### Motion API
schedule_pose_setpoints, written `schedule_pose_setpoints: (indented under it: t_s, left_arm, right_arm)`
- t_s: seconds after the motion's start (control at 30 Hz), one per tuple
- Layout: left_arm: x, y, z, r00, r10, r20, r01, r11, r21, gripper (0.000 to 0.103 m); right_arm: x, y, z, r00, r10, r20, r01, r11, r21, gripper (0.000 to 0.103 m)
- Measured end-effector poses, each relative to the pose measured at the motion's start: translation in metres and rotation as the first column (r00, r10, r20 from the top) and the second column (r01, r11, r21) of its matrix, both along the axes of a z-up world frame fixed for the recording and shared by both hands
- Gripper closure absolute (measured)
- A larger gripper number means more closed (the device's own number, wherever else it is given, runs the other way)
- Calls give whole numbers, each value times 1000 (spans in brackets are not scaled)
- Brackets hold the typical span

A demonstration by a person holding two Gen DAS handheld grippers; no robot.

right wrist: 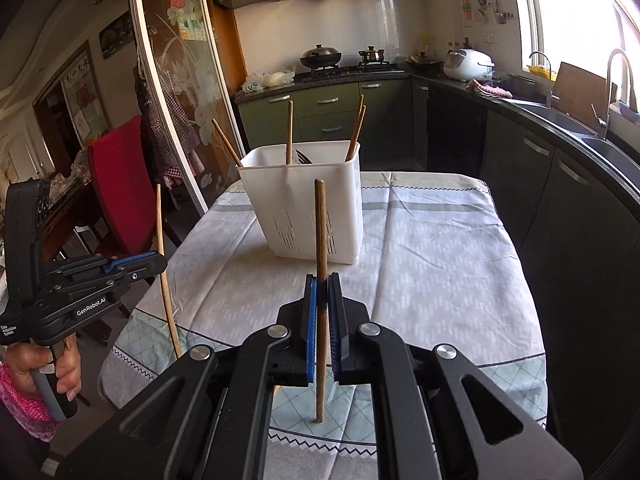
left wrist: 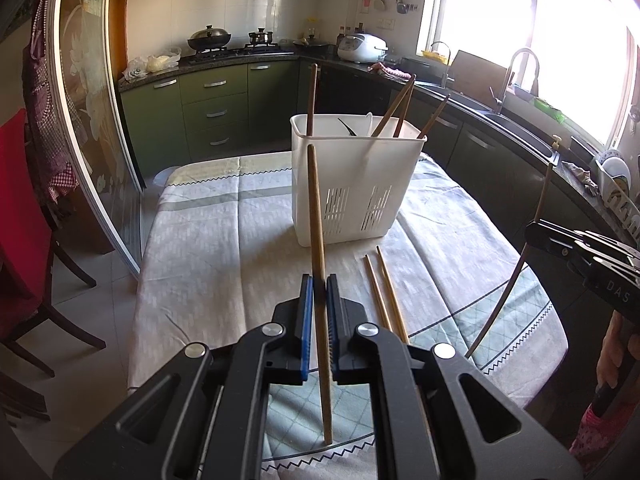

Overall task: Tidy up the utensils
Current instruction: 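Release the chopstick into the white holder with the left tool while the right carries another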

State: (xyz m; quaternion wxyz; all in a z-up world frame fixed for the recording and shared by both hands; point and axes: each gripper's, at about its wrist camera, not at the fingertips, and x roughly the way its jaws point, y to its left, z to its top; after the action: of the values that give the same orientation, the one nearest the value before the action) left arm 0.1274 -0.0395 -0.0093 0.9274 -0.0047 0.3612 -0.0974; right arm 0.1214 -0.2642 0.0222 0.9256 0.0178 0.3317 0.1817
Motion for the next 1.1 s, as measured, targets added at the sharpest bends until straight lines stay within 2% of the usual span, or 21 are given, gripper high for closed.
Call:
schedule_pose_setpoints:
  t_s: [0.43, 0.6, 0.83, 1.1]
  left_arm:
    - [-7, -3, 20, 999, -8, 46, 8, 1000, 9, 97]
    - [-2, -6, 39, 998, -24, 64, 24, 1000, -4, 97]
    - [12, -16, 95, 990, -55, 131, 58, 998, -18, 97]
    - [26, -36, 170, 959, -46, 281, 41, 999, 26, 97]
  right_arm:
    - [-1, -6, 3, 1000, 7, 19, -7, 1000, 18, 96]
    - [2, -6, 7, 1000, 14, 27, -15, 1000, 24, 96]
    - [7, -9, 4, 1000, 21, 17, -22, 999, 38, 96]
    - [14, -19, -2, 1000, 14, 2, -14, 998, 56, 96]
